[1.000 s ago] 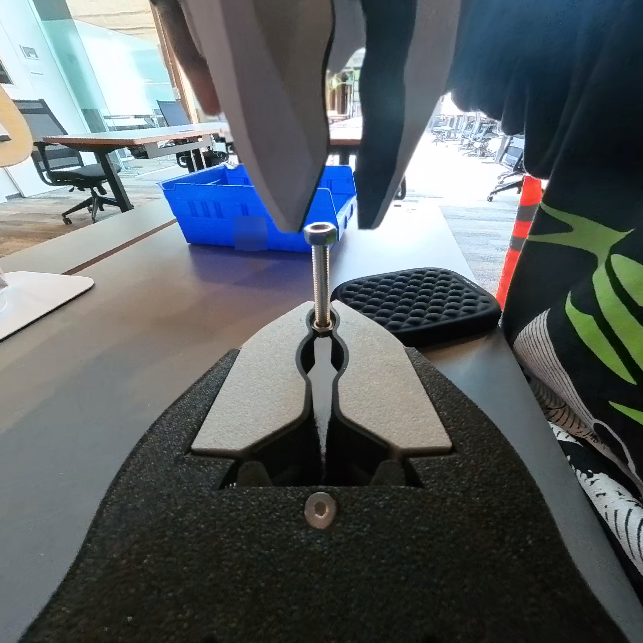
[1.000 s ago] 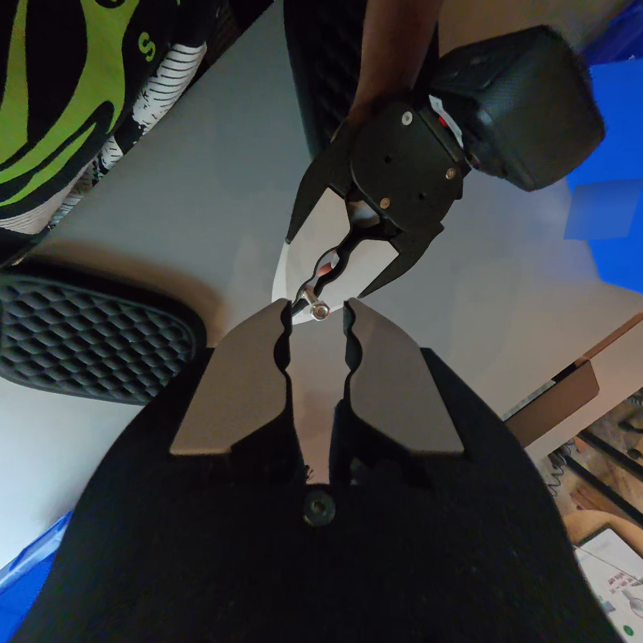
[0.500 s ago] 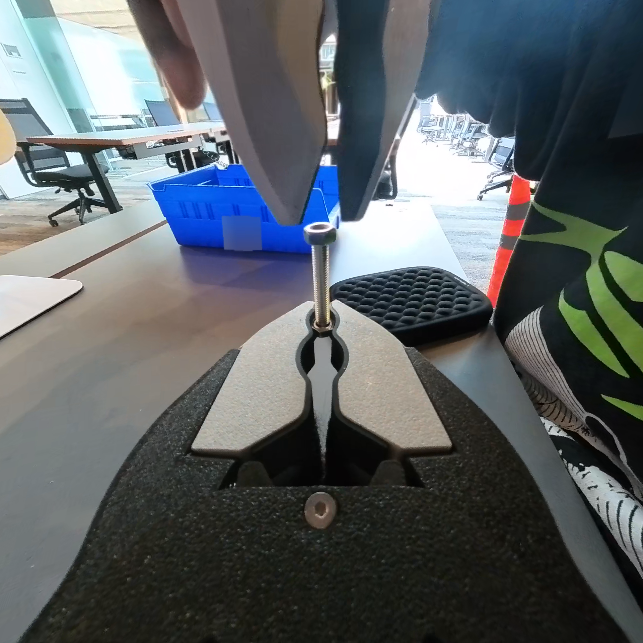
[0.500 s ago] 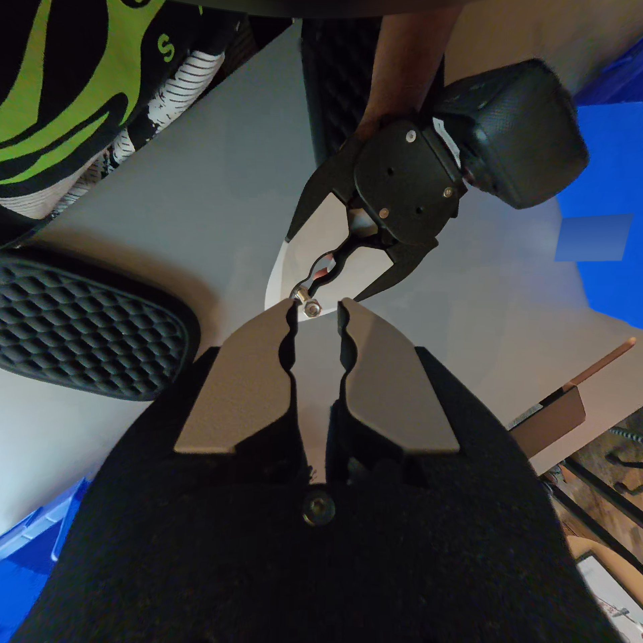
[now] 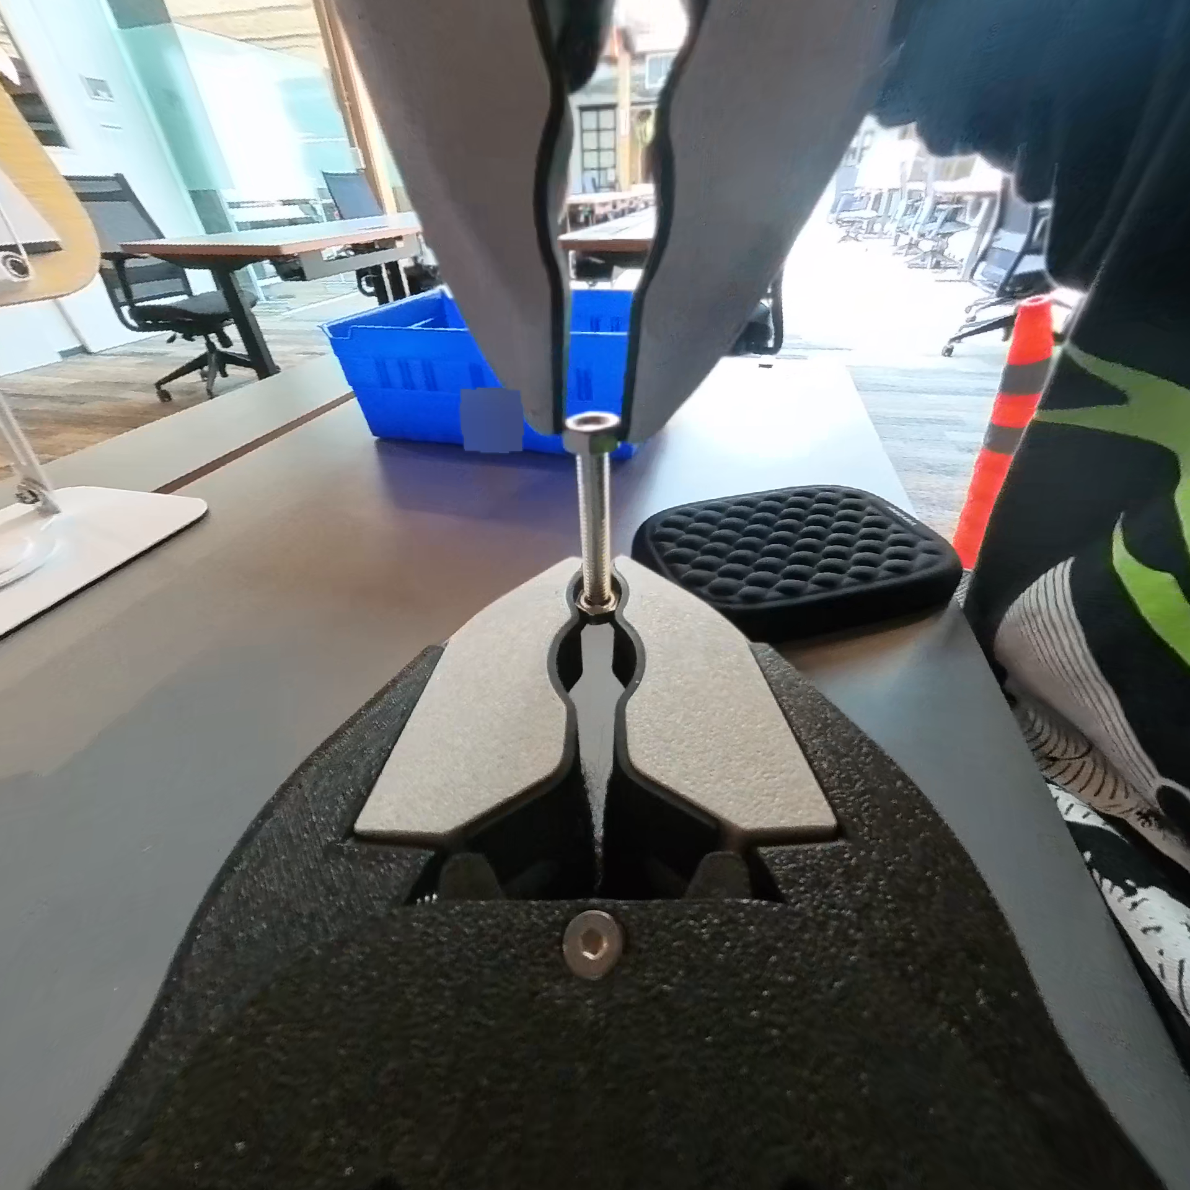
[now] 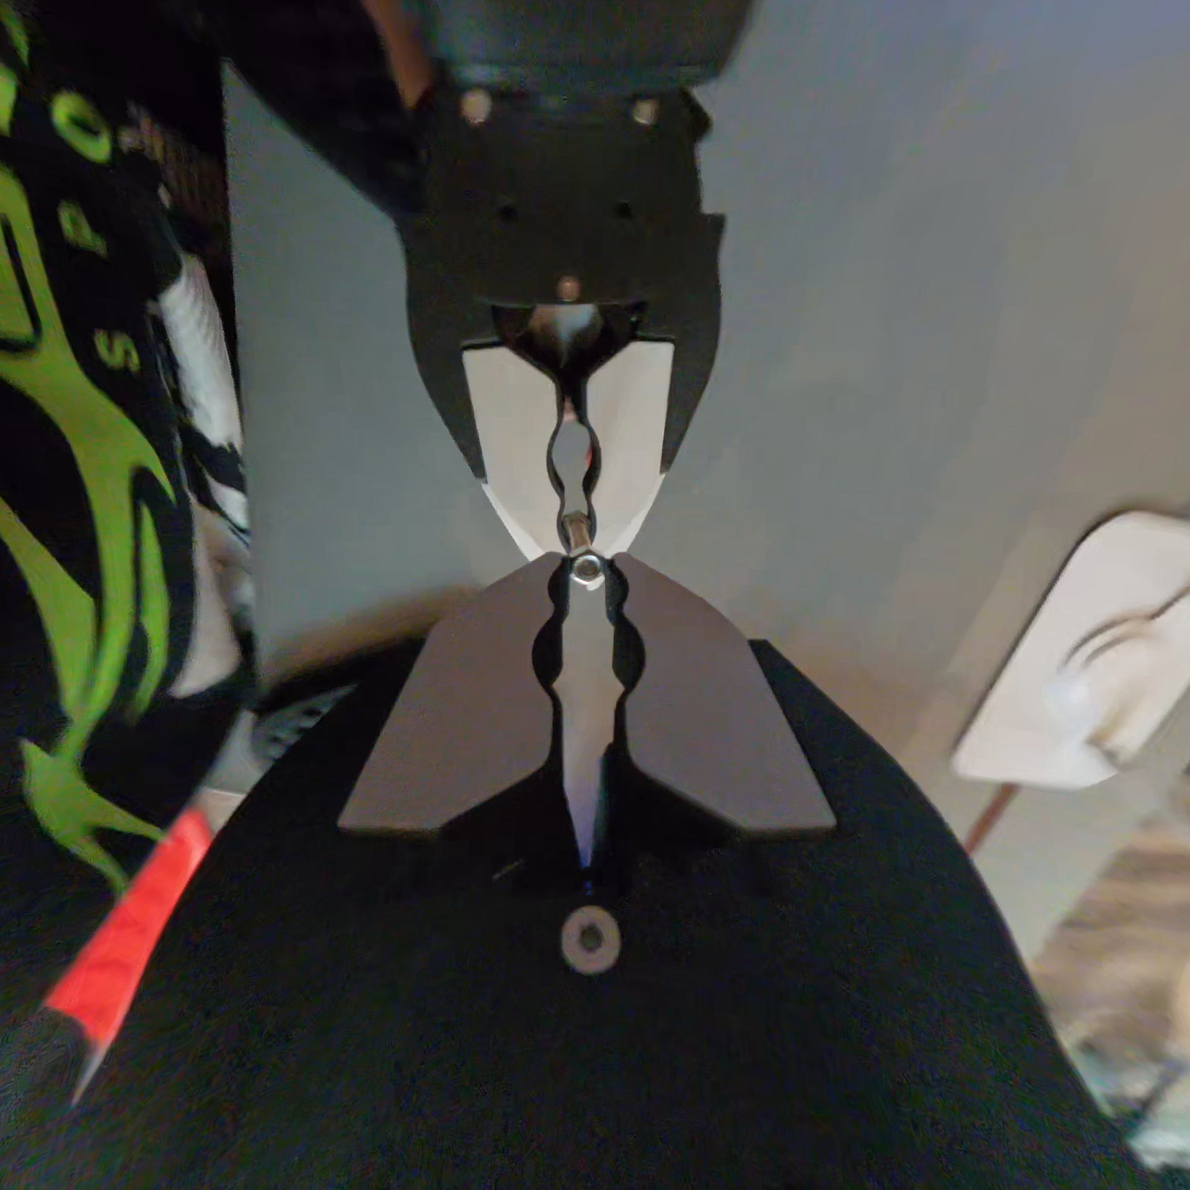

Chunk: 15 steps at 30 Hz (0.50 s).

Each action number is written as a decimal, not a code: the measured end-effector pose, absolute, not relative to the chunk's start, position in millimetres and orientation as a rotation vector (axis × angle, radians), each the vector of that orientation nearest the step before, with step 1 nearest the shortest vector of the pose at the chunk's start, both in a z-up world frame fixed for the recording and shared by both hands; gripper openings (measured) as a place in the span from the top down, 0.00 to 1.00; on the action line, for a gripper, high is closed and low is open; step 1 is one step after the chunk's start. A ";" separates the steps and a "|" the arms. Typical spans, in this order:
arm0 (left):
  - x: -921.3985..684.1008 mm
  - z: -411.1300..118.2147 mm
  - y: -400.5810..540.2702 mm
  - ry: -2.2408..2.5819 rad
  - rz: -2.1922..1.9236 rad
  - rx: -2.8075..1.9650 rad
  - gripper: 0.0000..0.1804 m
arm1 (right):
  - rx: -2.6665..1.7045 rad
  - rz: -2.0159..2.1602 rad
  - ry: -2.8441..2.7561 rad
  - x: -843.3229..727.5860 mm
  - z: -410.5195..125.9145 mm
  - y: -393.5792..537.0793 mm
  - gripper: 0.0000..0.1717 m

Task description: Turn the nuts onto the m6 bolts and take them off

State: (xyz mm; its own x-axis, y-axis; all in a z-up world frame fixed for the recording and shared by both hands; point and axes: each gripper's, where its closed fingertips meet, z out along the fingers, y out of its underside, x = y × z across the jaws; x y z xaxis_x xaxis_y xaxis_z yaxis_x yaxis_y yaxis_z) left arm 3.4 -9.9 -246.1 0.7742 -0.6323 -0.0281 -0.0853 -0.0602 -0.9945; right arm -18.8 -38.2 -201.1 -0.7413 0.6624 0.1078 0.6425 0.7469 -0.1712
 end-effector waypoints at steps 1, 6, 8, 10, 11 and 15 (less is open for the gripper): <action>4.0 -246.9 -10.0 0.595 -0.493 -1.593 0.98 | -1.118 0.197 -2.765 -16.7 -201.4 -39.4 0.94; 4.1 -245.8 -10.2 0.595 -0.494 -1.590 0.98 | -1.101 0.224 -2.790 -11.3 -190.1 -40.3 0.84; 4.4 -245.5 -10.5 0.597 -0.499 -1.587 0.98 | -0.916 0.207 -2.804 -17.5 -187.4 -38.2 0.84; 5.5 -245.3 -11.1 0.605 -0.502 -1.584 0.98 | -0.643 0.157 -2.858 -18.4 -190.4 -37.0 0.83; 5.9 -245.4 -11.3 0.608 -0.503 -1.584 0.98 | -0.506 0.132 -2.881 -17.5 -192.8 -36.6 0.83; 6.2 -245.5 -11.3 0.611 -0.510 -1.583 0.98 | -0.224 0.094 -2.934 -14.2 -201.3 -39.0 0.85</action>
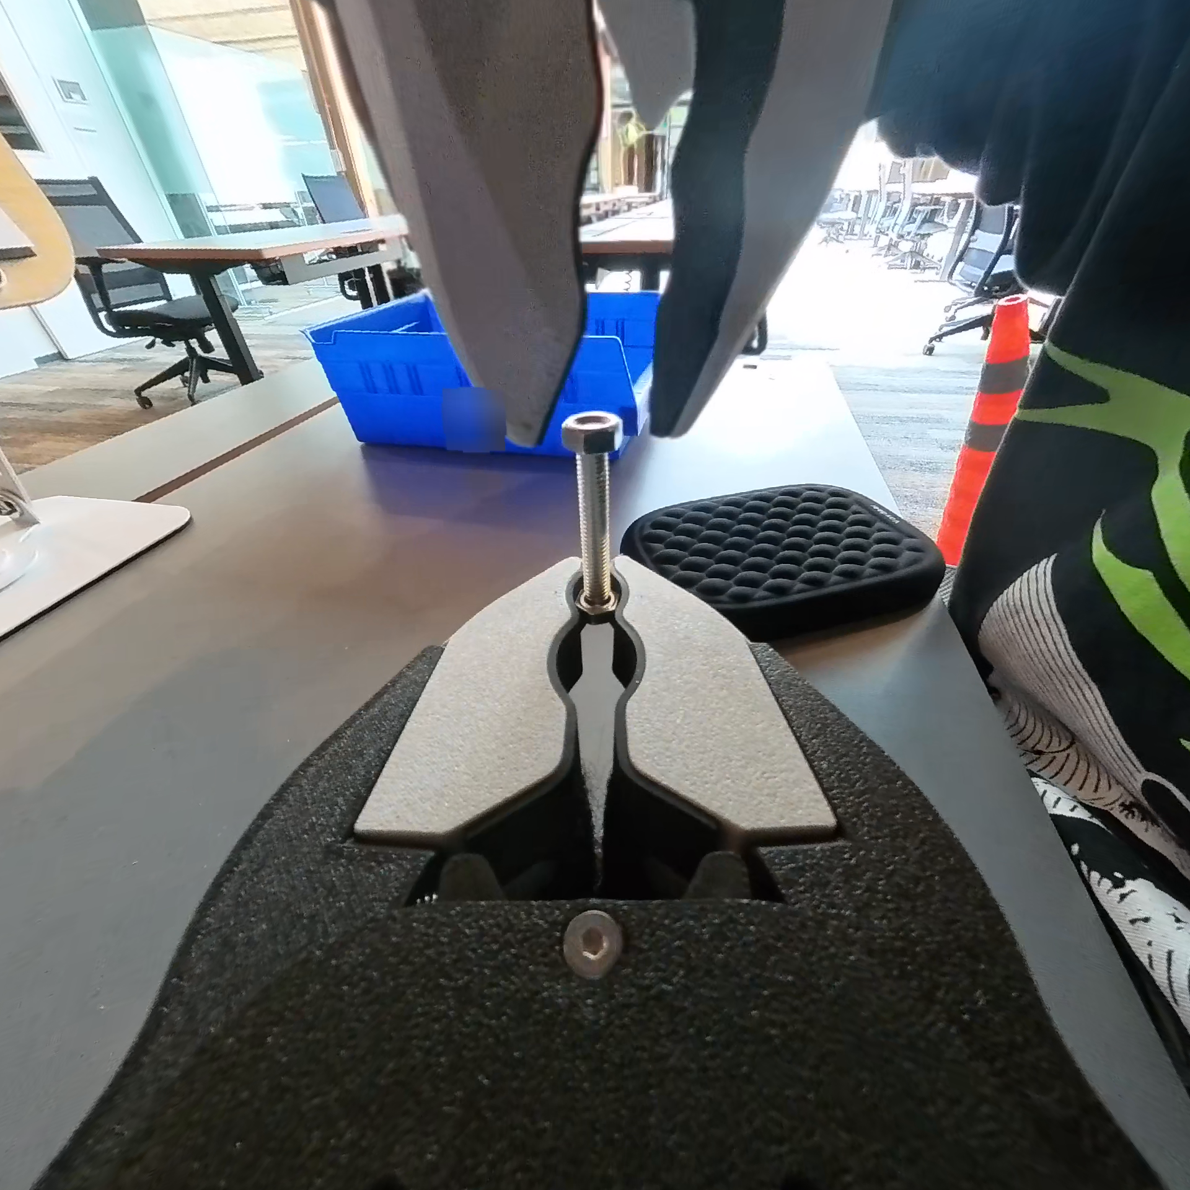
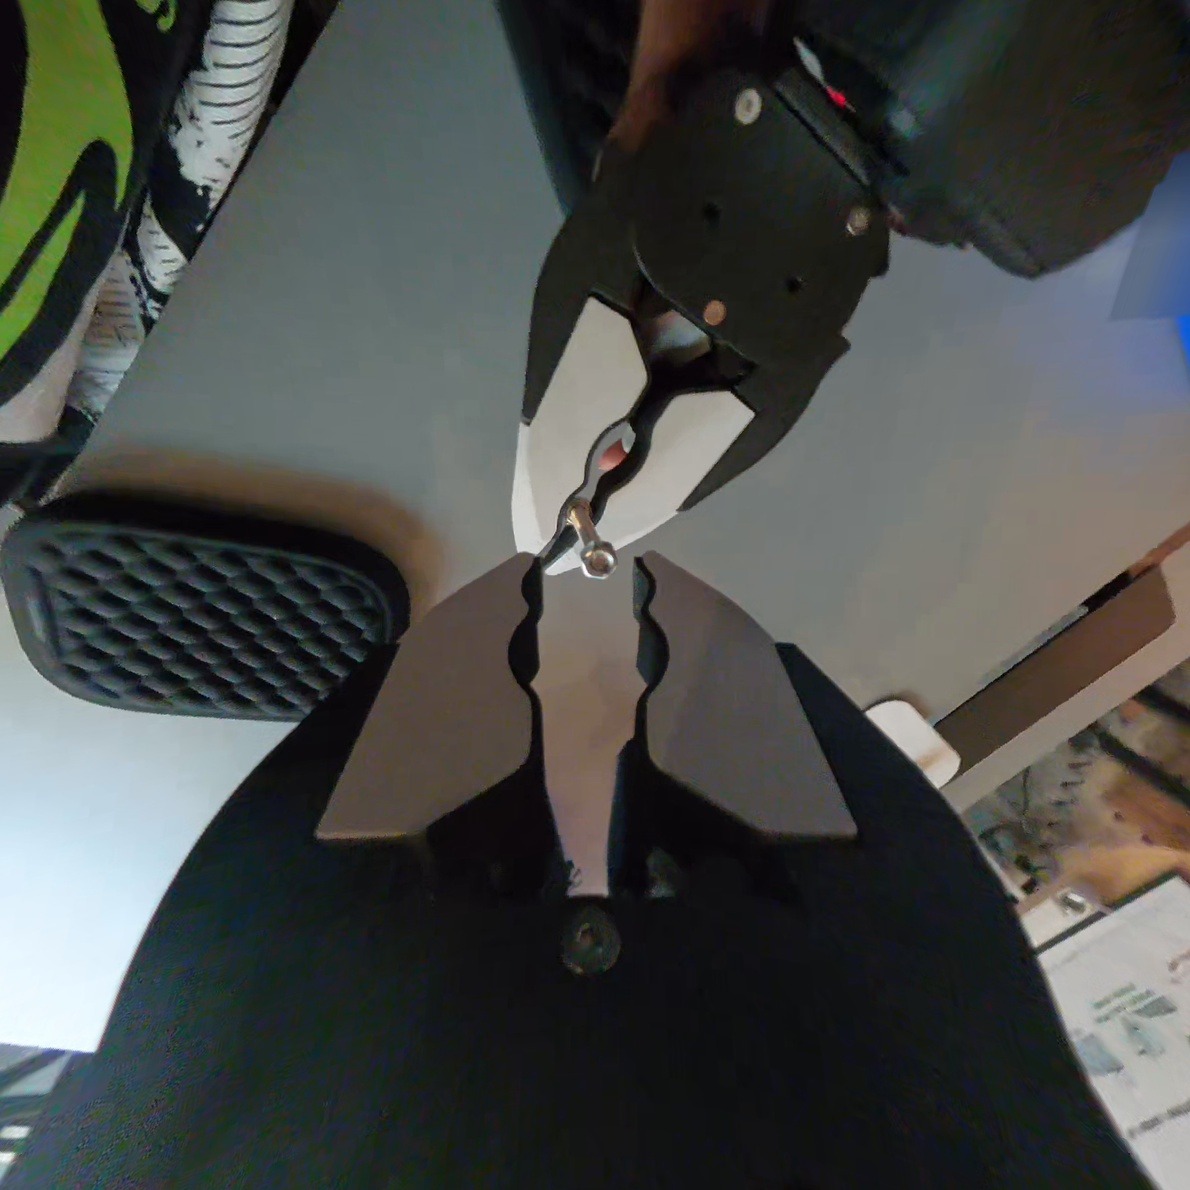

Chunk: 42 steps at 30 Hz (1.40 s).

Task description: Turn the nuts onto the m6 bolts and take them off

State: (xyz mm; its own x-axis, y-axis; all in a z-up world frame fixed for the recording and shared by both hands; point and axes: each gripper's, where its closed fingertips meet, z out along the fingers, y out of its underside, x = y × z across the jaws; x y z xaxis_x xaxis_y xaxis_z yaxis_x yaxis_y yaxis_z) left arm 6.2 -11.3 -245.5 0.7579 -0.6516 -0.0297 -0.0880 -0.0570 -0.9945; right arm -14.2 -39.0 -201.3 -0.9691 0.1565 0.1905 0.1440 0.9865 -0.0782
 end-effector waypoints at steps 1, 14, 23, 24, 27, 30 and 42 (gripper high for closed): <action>6.4 -245.6 -11.4 0.613 -0.511 -1.583 0.98 | -0.186 0.098 -2.938 -14.6 -202.4 -39.8 0.86; 2.2 -244.8 -7.0 0.584 -0.478 -1.583 0.98 | -1.185 0.236 -2.768 -19.3 -203.6 -35.5 0.90; -0.2 -230.8 -13.3 0.612 -0.626 -1.448 0.98 | -0.868 1.031 -2.091 -26.4 -178.7 -44.2 0.64; -1.1 -230.7 -13.8 0.627 -0.626 -1.431 0.98 | -0.820 1.094 -1.980 -26.4 -175.8 -42.8 0.65; -2.4 -228.8 -15.9 0.651 -0.652 -1.389 0.98 | -0.770 1.336 -1.671 -24.8 -167.8 -41.4 0.72; -4.1 -234.3 -14.5 0.665 -0.683 -1.395 0.98 | -0.794 1.524 -1.560 -26.1 -179.1 -42.7 0.69; -0.5 -250.3 -7.3 0.705 -0.707 -1.463 0.98 | -0.875 1.497 -1.658 -29.4 -204.9 -46.5 0.70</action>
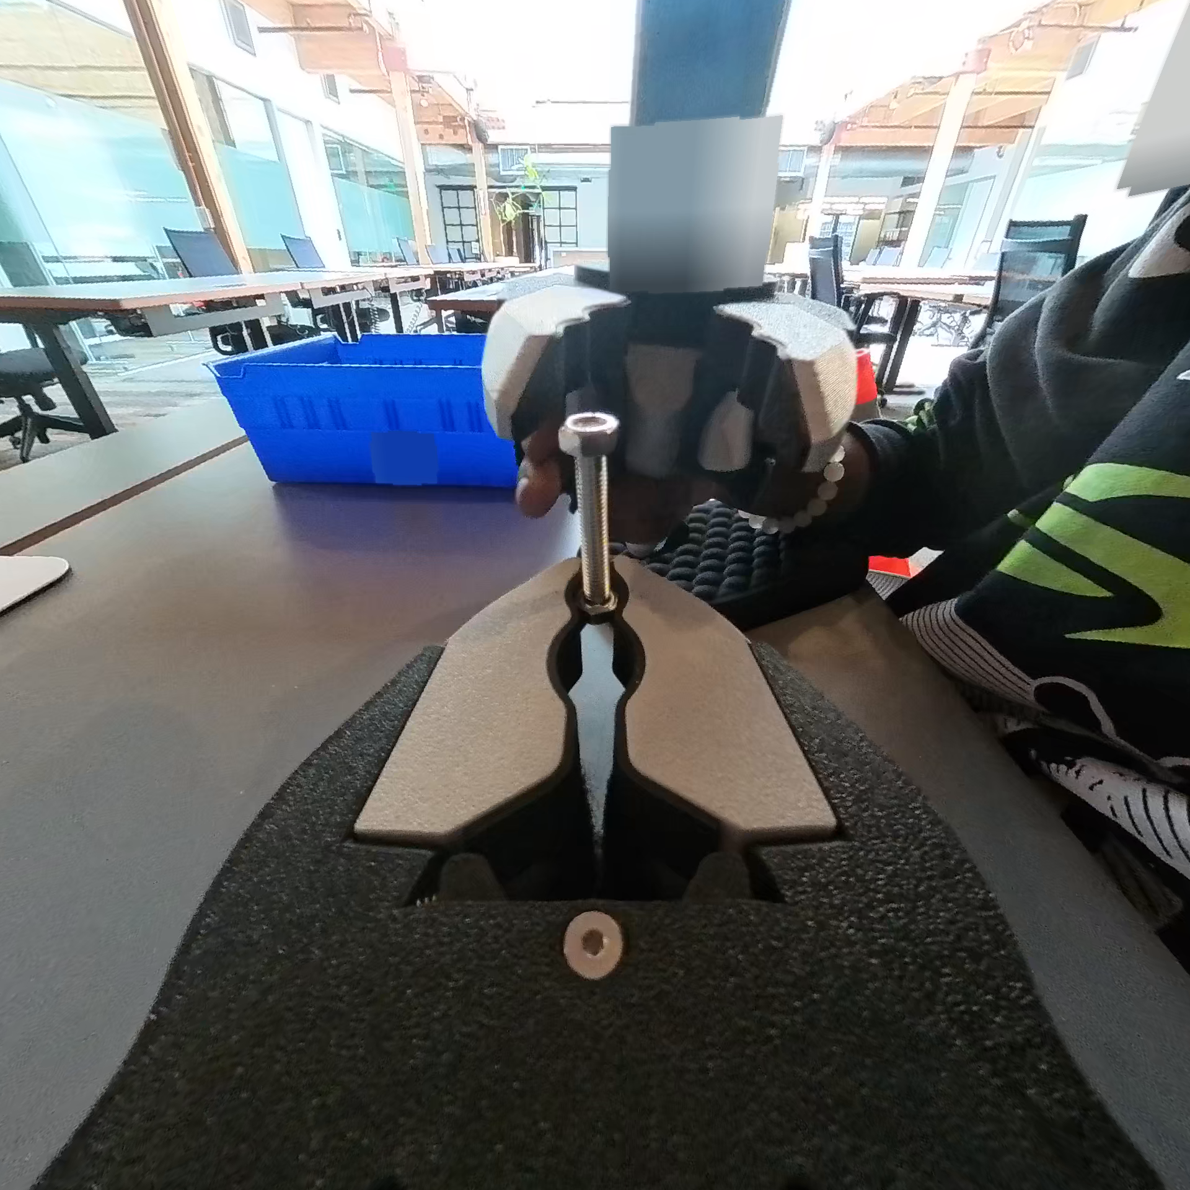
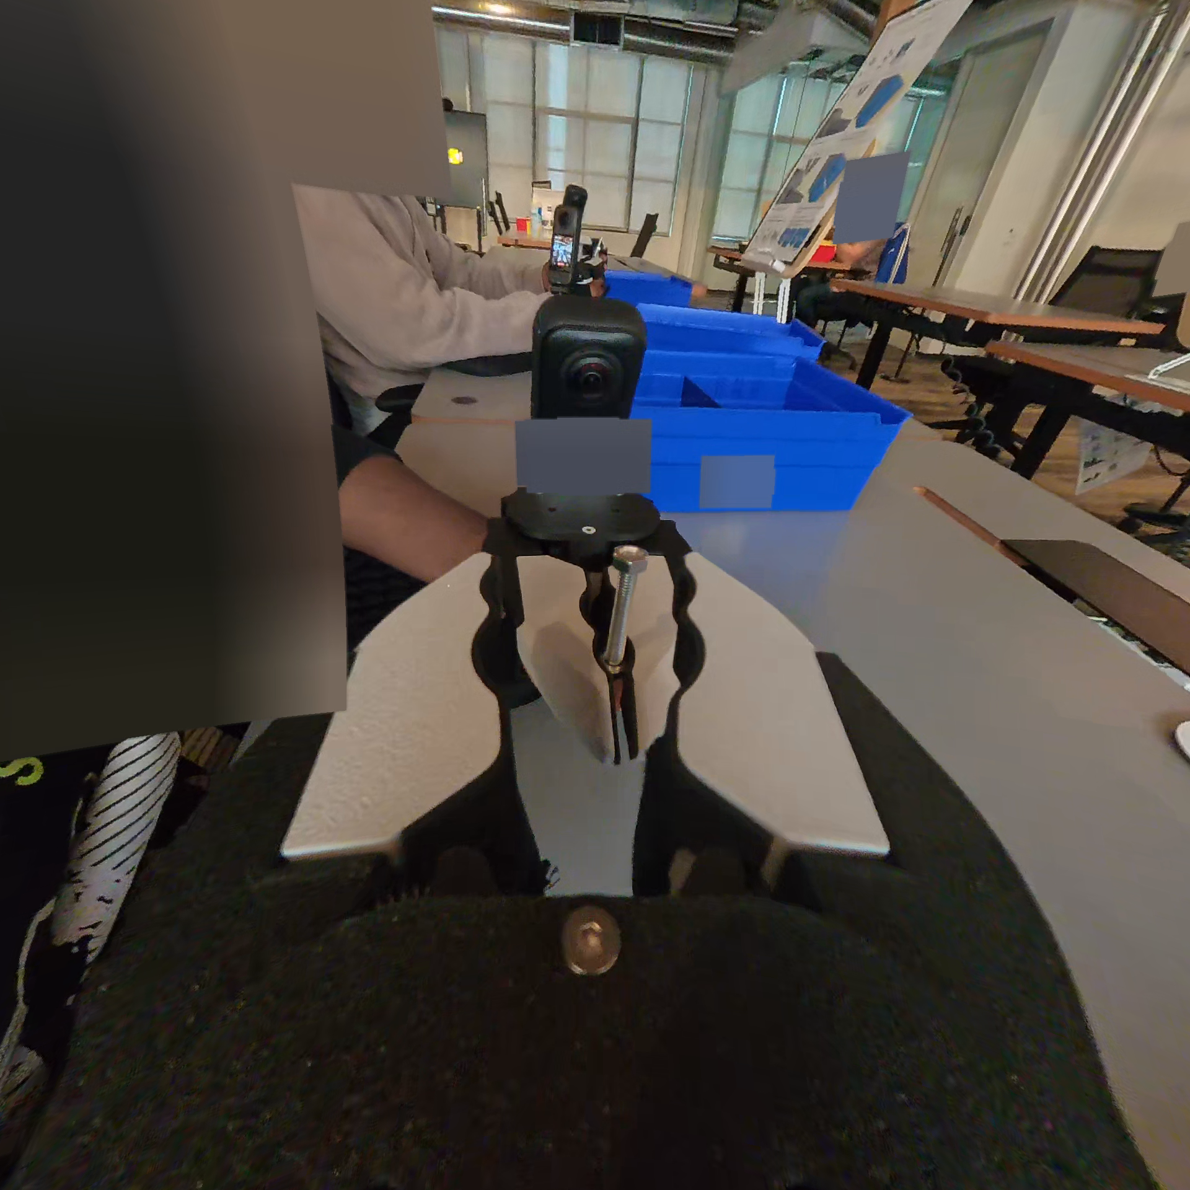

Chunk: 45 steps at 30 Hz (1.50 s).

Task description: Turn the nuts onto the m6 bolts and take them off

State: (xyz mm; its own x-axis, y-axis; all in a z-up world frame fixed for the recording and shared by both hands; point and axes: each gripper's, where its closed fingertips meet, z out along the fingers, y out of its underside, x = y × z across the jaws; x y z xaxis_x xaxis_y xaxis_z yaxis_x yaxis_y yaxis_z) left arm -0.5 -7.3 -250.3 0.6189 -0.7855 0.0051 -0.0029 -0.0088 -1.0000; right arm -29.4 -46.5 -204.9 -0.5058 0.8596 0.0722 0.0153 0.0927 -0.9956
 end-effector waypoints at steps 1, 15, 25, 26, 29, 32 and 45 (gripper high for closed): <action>0.0 -250.9 -7.2 0.708 -0.706 -1.466 0.98 | -0.874 1.503 -1.657 -29.5 -204.8 -46.9 0.71; -0.3 -253.9 -5.0 0.704 -0.691 -1.494 0.98 | -0.860 1.458 -1.673 -28.3 -208.7 -43.2 0.75; -1.9 -254.6 -4.7 0.697 -0.680 -1.504 0.98 | -0.853 1.438 -1.654 -29.1 -208.7 -39.6 0.74; -2.1 -254.5 -4.7 0.695 -0.680 -1.504 0.98 | -0.853 1.426 -1.674 -29.1 -211.0 -41.0 0.74; -3.5 -253.9 -4.1 0.681 -0.685 -1.504 0.98 | -0.808 1.424 -1.687 -23.1 -208.0 -43.2 0.91; -3.7 -254.0 -4.3 0.680 -0.688 -1.506 0.98 | -0.826 1.459 -1.647 -22.8 -202.9 -38.8 0.92; -3.3 -254.2 -5.6 0.683 -0.688 -1.507 0.98 | -0.850 1.434 -1.612 -28.5 -204.1 -34.7 0.78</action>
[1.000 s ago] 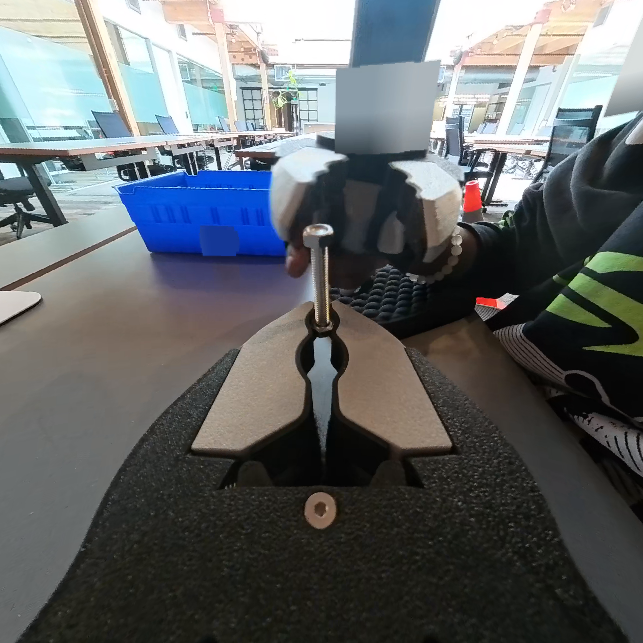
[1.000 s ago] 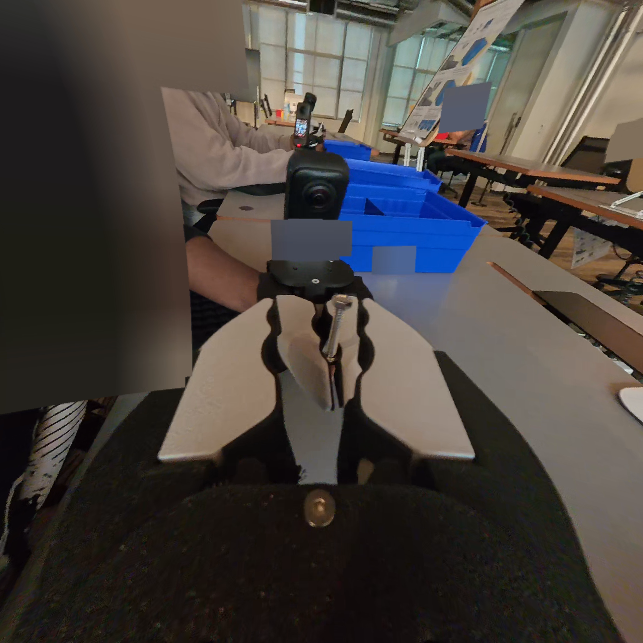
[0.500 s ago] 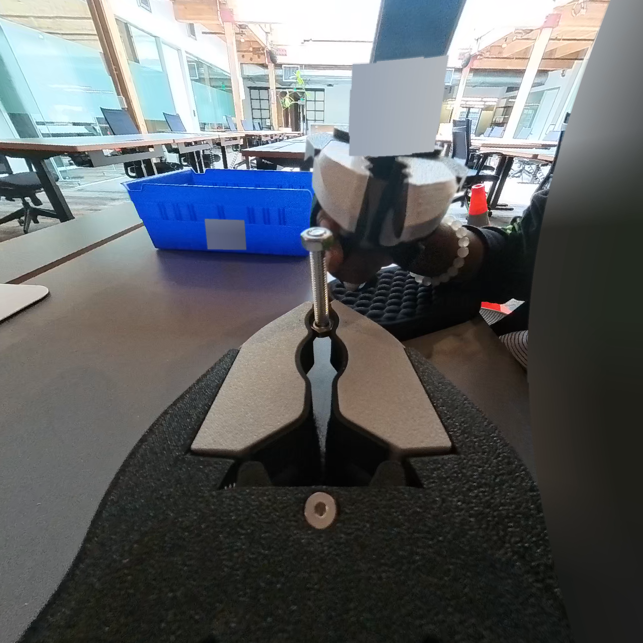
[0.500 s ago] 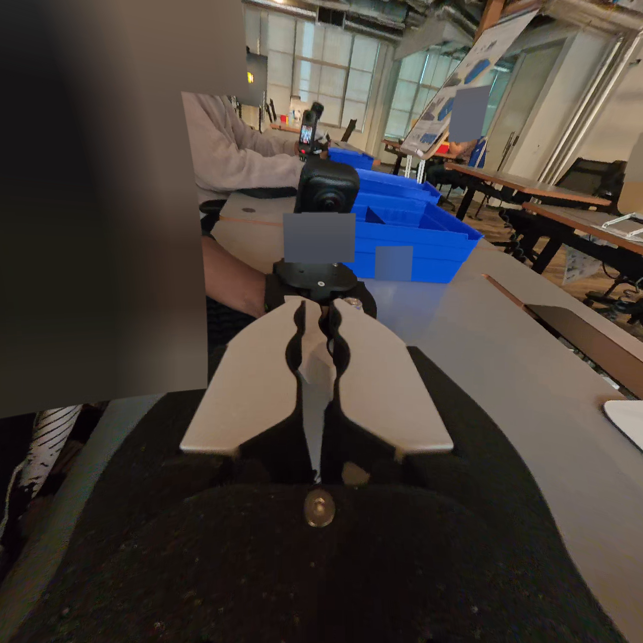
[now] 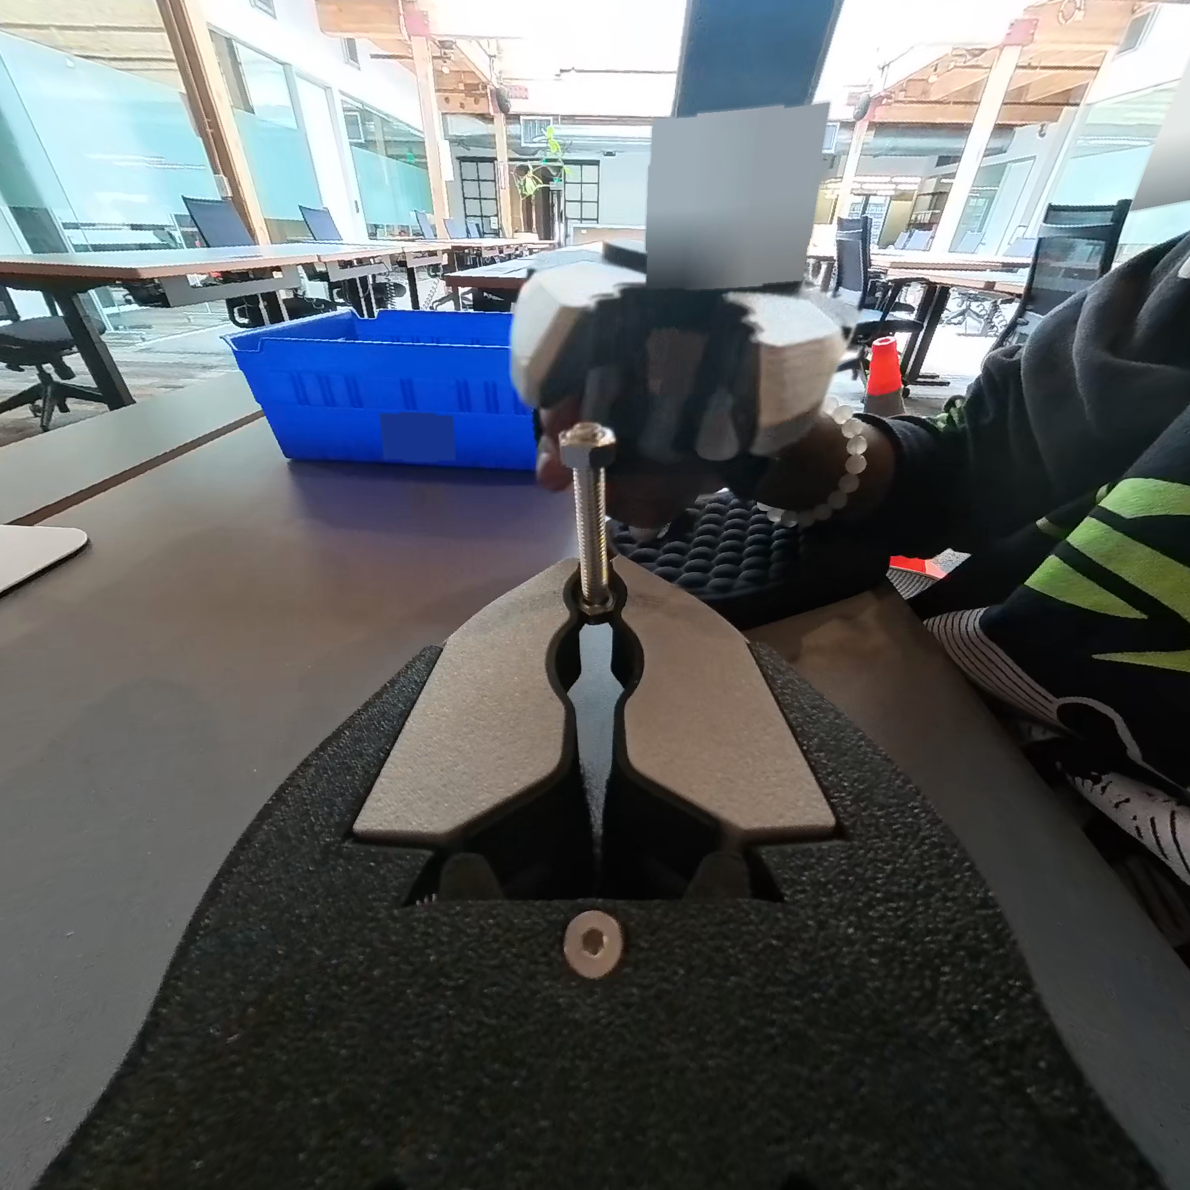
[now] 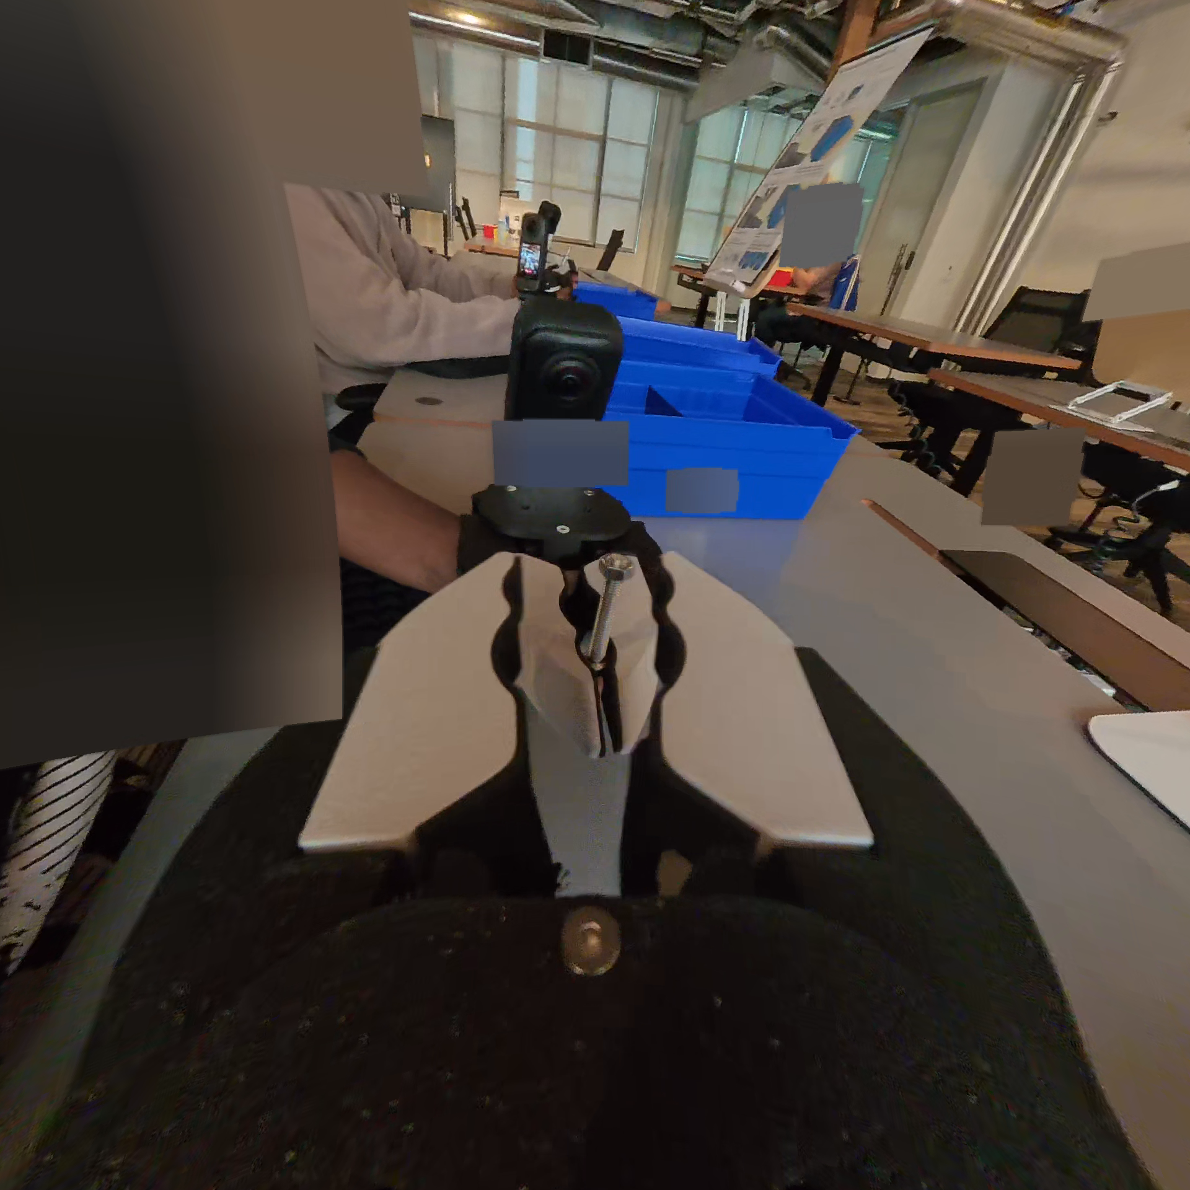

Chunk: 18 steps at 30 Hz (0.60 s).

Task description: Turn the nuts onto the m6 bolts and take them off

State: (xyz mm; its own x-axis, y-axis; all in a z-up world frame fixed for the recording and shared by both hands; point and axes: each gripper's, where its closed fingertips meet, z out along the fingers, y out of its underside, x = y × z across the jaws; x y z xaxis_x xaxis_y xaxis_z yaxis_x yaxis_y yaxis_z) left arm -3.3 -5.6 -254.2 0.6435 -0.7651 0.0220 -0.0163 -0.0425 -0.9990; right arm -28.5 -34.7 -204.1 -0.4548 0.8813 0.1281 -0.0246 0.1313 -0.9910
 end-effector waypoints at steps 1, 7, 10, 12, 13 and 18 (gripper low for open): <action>-3.3 -254.2 -5.8 0.683 -0.688 -1.507 0.98 | -0.848 1.426 -1.623 -29.5 -206.0 -36.2 0.75; -3.9 -253.9 -5.9 0.676 -0.692 -1.508 0.98 | -0.818 1.454 -1.665 -22.6 -204.7 -42.7 0.94; -3.3 -254.2 -6.4 0.682 -0.690 -1.508 0.98 | -0.860 1.452 -1.614 -27.7 -203.8 -34.9 0.83; -3.1 -254.4 -6.5 0.683 -0.689 -1.509 0.98 | -0.866 1.430 -1.629 -30.7 -208.0 -36.6 0.73; -3.2 -254.4 -6.5 0.683 -0.689 -1.509 0.98 | -0.866 1.418 -1.653 -31.3 -210.8 -39.0 0.71; -3.8 -254.1 -6.2 0.676 -0.694 -1.510 0.98 | -0.819 1.449 -1.666 -23.3 -205.6 -43.9 0.93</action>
